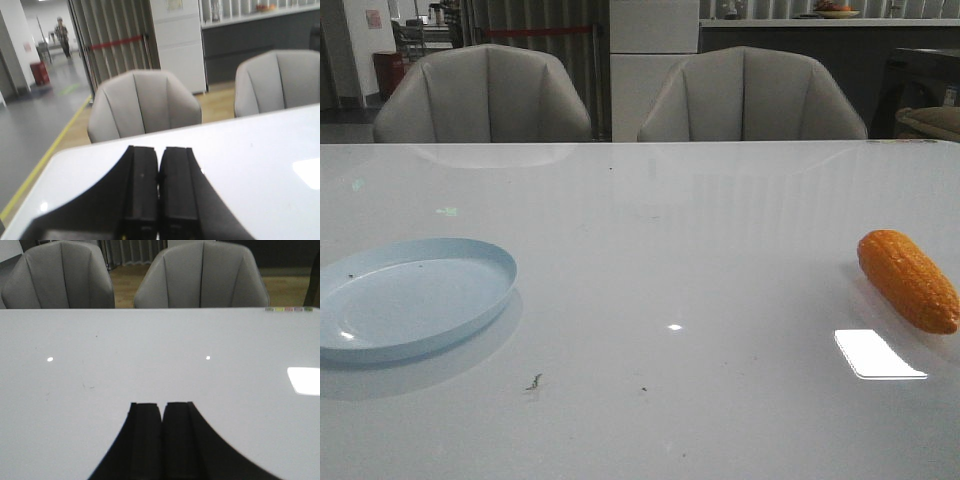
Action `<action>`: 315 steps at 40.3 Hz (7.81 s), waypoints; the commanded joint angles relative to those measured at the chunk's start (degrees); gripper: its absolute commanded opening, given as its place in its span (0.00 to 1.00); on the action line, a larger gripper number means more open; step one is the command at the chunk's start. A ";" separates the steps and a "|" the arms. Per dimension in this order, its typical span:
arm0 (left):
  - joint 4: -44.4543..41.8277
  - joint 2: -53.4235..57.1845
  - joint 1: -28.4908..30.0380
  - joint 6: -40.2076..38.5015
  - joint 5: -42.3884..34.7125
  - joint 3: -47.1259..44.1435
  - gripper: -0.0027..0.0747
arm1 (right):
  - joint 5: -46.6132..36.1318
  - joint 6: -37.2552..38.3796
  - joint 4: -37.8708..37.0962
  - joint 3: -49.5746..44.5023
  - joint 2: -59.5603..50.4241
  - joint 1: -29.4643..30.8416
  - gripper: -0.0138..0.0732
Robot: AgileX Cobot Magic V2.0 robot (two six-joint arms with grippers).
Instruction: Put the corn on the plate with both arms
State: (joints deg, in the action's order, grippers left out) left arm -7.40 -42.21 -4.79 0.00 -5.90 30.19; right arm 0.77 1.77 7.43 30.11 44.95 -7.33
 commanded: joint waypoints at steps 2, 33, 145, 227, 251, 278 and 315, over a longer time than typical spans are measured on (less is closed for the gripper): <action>0.26 -2.83 0.14 -0.78 -1.43 1.83 0.20 | -1.36 0.29 3.12 2.15 2.03 0.03 0.21; 10.08 -8.55 0.14 -0.78 14.35 5.37 0.79 | 1.23 0.29 3.12 2.15 4.98 0.03 0.75; 30.95 -69.83 -2.07 -0.91 72.27 73.62 0.15 | 3.29 0.29 3.12 2.15 4.98 0.03 0.75; -0.20 -59.74 -9.88 -6.19 78.00 94.53 0.28 | 3.29 0.29 3.12 2.15 4.98 0.03 0.75; -6.34 -27.83 -3.72 -6.91 40.36 34.43 0.20 | 3.35 0.29 3.12 2.15 4.98 0.03 0.75; -4.59 -21.13 -3.72 -7.30 36.37 25.92 0.20 | 25.90 0.06 -0.70 29.26 26.91 2.33 0.75; -4.59 -21.13 -3.72 -7.30 37.54 25.92 0.20 | 36.65 0.66 -3.33 41.69 56.05 2.40 0.75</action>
State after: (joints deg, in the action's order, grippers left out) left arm -12.00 -64.74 -8.79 -6.85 35.31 54.42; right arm 39.04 2.23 5.13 69.86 103.03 -5.40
